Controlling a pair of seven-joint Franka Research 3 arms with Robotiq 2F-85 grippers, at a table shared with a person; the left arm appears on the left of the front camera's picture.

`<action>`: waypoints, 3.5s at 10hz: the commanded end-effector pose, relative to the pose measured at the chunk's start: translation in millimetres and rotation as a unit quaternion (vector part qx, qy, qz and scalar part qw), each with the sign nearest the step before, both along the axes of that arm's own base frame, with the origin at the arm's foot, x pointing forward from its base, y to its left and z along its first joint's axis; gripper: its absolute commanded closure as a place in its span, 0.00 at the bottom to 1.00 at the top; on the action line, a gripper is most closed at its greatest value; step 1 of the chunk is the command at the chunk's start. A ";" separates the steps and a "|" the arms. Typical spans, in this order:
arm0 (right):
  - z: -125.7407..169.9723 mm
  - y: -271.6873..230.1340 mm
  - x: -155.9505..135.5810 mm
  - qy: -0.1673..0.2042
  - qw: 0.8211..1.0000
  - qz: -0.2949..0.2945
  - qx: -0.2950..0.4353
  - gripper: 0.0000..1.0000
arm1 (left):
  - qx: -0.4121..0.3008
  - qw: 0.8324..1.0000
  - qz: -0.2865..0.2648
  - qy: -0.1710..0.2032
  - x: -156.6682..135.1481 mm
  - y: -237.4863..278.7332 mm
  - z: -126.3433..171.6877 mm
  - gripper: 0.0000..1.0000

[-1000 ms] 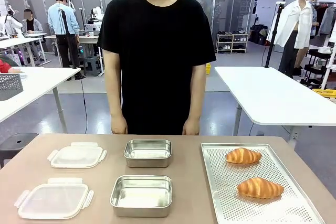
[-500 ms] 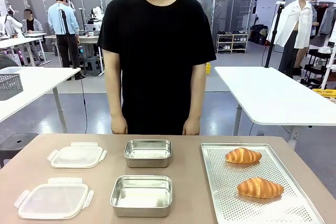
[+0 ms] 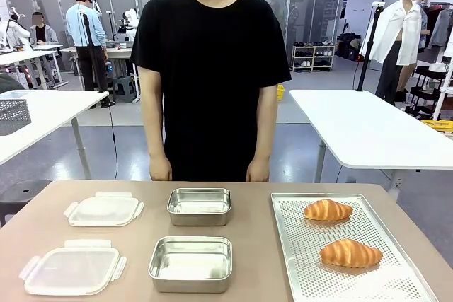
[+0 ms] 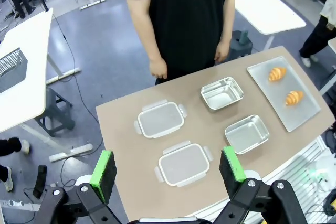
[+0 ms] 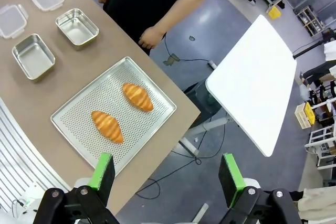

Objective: Place the bread into the airtight container.
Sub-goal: Pick up a Butter Roll and place it into an empty Airtight Container.

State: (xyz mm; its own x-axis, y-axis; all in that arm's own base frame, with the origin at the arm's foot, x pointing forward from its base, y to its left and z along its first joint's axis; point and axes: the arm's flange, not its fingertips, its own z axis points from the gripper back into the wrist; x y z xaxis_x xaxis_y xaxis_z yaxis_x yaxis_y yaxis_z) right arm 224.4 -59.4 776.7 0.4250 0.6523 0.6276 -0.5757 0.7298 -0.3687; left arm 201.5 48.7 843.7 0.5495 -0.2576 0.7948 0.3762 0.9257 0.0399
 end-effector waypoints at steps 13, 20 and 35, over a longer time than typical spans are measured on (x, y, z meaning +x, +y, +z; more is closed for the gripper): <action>-114.6 93.5 111.0 0.158 0.939 0.219 -0.214 0.00 | 0.000 1.000 -0.001 -0.001 -1.5 0.9 1.4 0.00; -263.4 102.9 157.9 0.217 0.910 0.288 -0.206 0.00 | 0.000 1.000 -0.001 -0.001 -1.5 0.9 1.4 0.00; -435.2 106.8 196.3 0.263 0.906 0.255 -0.212 0.00 | 0.000 1.000 -0.001 -0.001 -1.5 0.9 1.4 0.00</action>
